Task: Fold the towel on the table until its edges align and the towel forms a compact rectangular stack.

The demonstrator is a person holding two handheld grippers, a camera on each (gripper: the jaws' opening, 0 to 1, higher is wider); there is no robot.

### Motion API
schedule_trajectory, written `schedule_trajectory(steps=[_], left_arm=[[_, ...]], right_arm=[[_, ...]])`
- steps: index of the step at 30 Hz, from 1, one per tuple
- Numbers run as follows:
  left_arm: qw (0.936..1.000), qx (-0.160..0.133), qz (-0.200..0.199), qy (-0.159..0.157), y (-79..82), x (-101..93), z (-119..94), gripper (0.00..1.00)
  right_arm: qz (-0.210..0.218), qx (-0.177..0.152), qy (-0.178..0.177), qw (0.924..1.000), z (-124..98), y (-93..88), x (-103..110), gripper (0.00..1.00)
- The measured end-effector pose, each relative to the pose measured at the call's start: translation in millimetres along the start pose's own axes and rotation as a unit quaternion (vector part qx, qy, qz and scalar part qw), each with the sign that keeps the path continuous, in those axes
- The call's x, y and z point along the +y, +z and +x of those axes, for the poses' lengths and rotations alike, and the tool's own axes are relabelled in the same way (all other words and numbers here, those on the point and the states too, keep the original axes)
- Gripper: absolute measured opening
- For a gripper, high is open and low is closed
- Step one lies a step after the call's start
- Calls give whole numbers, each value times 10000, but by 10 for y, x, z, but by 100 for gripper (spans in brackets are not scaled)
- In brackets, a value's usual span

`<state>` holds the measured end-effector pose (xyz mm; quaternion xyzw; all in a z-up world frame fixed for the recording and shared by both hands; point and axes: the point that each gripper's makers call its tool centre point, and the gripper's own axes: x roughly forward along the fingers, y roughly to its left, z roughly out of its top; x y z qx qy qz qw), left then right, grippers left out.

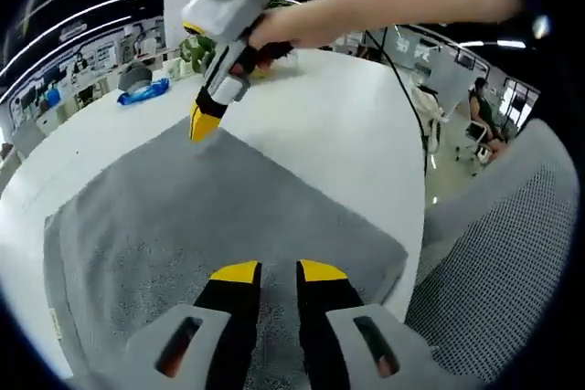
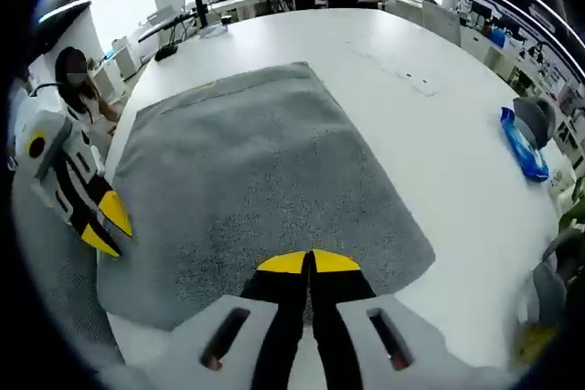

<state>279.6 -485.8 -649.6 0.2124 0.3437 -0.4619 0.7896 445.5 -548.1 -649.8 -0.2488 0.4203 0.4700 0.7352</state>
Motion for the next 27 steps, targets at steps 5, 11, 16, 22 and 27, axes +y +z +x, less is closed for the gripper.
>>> schedule_trajectory(steps=[5, 11, 16, 22, 27], left_arm=[[9999, -91, 85, 28, -42, 19, 23, 17], [9998, -84, 192, -30, -57, 25, 31, 16], [9998, 25, 205, -2, -105, 33, 6, 15], [9999, 102, 116, 52, -136, 34, -16, 14], [9998, 164, 72, 90, -162, 37, -44, 13]], right_arm=[[-203, 149, -239, 9994, 94, -51, 16, 0], [-580, 120, -413, 9974, 89, -64, 13, 0], [-609, 11, -597, 9964, 76, -96, 51, 0], [-416, -114, -766, 9961, 40, -145, 79, 0], [-371, -166, -874, 9953, -2, -212, 121, 0]])
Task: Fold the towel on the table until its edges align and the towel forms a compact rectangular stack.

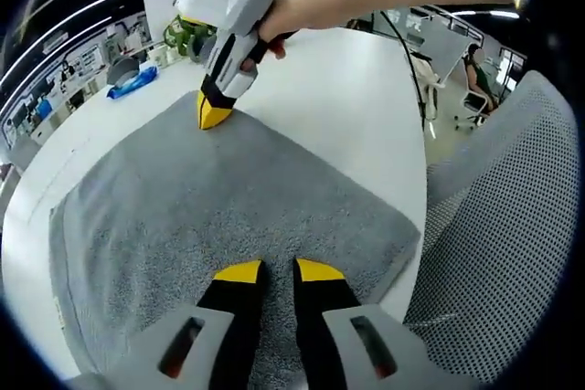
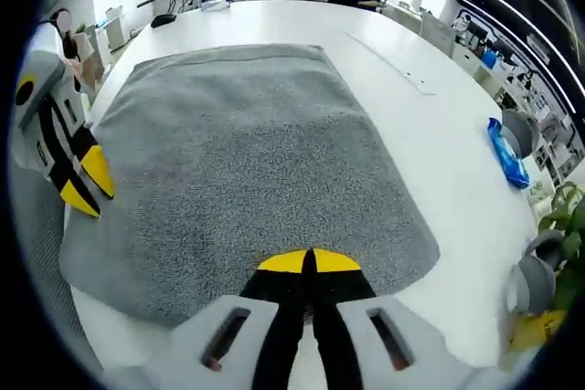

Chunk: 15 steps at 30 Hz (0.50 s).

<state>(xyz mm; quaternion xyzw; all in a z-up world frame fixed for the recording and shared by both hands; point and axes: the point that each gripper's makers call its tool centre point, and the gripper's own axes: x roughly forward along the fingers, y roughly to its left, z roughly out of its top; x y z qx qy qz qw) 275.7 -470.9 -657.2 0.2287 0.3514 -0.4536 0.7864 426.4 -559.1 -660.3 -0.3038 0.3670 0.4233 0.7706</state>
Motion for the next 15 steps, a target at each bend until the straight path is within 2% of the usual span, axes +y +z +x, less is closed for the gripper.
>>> schedule_trajectory(steps=[5, 11, 15], left_arm=[[9999, 83, 44, 38, -29, -8, -25, 12], [9999, 109, 21, 28, -29, -15, -37, 12], [9999, 141, -12, 14, -34, -22, -44, 11]], right_arm=[[143, -94, -142, 9998, -53, -82, 45, 0], [409, -234, -133, 9988, -120, -160, 63, 0], [842, -405, -101, 9956, -168, -210, 85, 0]])
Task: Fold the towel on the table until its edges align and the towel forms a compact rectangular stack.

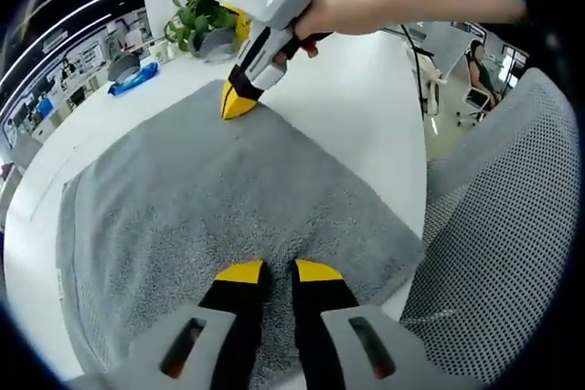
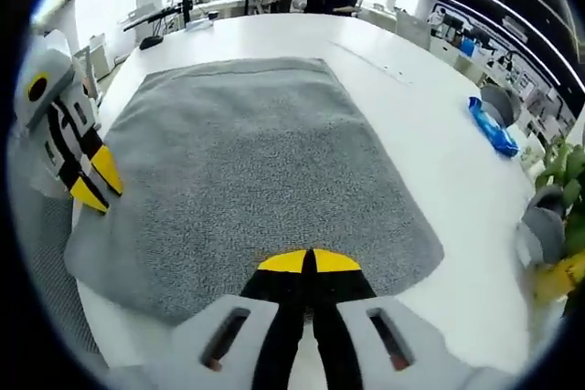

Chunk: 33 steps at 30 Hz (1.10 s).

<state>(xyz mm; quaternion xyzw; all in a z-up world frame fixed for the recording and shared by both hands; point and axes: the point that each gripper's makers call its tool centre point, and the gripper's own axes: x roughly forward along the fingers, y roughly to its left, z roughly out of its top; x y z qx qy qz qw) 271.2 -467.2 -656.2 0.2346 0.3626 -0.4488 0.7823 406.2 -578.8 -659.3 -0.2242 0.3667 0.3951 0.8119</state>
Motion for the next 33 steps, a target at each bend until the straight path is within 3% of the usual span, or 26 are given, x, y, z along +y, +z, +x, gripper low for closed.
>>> schedule_trajectory(steps=[7, 12, 15, 16, 18, 21, 26, 28, 33], left_arm=[[9989, -103, -412, -196, -32, -25, -40, 12], [9988, -96, -436, -225, -33, -44, -41, 11], [9984, -86, -478, -305, -32, -44, -45, 11], [9981, -96, -505, -339, -33, -44, -45, 11], [9970, -140, -647, -408, -42, -53, -53, 11], [9955, -134, -822, -454, -55, -61, -65, 11], [9785, -167, -1978, -558, -49, -13, -64, 9], [9736, -213, -2186, -616, -62, -5, -65, 8], [9733, -165, -2204, -615, -80, -12, -76, 8]], right_arm=[[160, -206, -96, 9996, -90, -87, 56, 0], [338, -357, -179, 9986, -160, -162, 89, 0], [1114, -632, -352, 9911, -229, -227, 96, 0], [1189, -728, -362, 9896, -244, -231, 105, 0], [679, -740, -235, 9947, -273, -266, 144, 0], [1041, -731, -175, 9917, -298, -293, 156, 0], [842, -717, -91, 9938, -326, -324, 193, 0], [884, -727, -79, 9934, -339, -338, 201, 0], [852, -754, -97, 9935, -362, -356, 241, 0]])
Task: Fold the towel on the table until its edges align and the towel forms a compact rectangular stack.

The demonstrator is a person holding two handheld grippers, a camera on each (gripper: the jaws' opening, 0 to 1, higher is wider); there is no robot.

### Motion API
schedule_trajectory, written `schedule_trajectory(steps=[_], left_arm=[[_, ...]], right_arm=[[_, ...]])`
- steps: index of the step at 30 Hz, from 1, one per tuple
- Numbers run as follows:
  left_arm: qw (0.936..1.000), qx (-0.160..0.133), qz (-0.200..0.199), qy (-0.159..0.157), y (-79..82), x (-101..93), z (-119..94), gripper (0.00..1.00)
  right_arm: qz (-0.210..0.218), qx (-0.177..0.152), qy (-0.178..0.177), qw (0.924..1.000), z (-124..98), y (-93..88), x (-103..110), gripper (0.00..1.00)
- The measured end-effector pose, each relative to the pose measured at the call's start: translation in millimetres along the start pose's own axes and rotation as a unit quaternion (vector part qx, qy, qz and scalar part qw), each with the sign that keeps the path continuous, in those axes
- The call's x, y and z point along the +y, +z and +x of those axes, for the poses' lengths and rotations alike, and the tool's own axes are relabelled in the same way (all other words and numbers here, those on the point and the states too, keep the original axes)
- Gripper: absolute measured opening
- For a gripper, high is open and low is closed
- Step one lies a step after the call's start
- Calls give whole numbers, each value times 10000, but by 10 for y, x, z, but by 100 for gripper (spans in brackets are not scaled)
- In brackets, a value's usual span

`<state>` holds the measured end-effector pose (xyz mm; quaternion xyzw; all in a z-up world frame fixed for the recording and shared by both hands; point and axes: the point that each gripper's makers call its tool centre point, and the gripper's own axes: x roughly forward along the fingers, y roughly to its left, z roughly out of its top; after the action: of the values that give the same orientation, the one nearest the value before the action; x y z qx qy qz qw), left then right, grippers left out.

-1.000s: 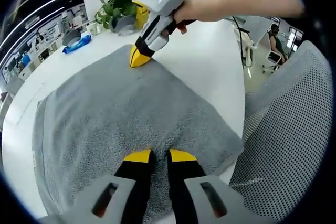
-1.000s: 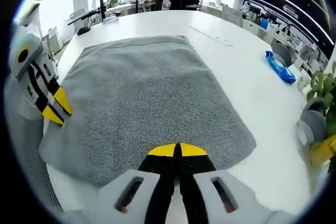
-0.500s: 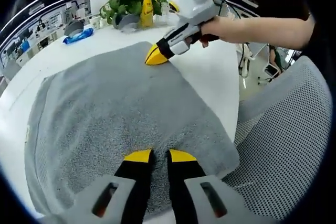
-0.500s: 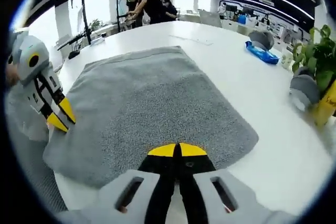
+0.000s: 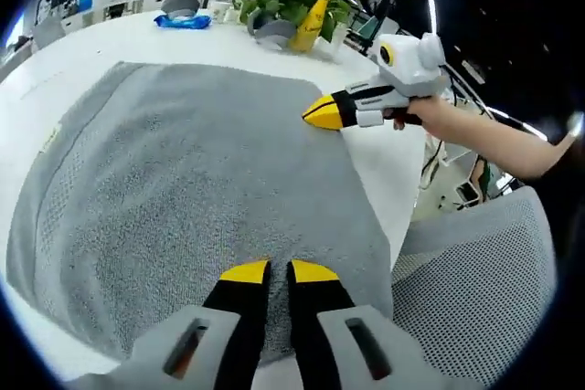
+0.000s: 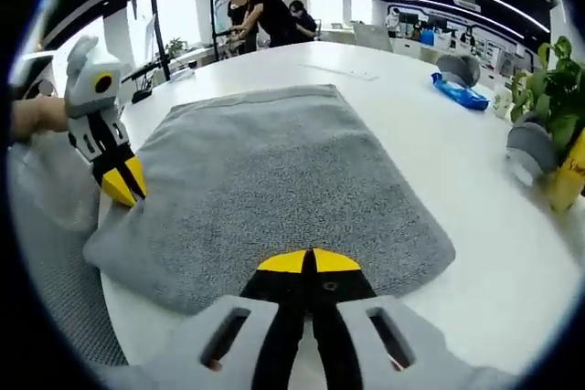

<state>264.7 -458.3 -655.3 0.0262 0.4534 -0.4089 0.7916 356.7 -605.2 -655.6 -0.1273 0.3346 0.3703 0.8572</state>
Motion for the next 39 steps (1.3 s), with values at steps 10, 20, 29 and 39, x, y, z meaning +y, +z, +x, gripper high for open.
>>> schedule_trajectory(steps=[10, 20, 29, 39], left_arm=[[9997, 69, 200, 82, -8, 5, 1, 8], [9983, 87, 499, 303, 8, 76, -25, 8], [9972, 43, 582, 459, 24, 141, -40, 8], [9968, 2, 559, 568, 44, 196, -58, 8]], right_arm=[[-169, 91, -18, 9998, -21, -28, 14, 0], [-195, 94, -25, 9998, -50, -57, 37, 0], [-152, 47, -30, 9999, -86, -88, 63, 0], [-60, 41, -39, 10000, -80, -84, 62, 0]])
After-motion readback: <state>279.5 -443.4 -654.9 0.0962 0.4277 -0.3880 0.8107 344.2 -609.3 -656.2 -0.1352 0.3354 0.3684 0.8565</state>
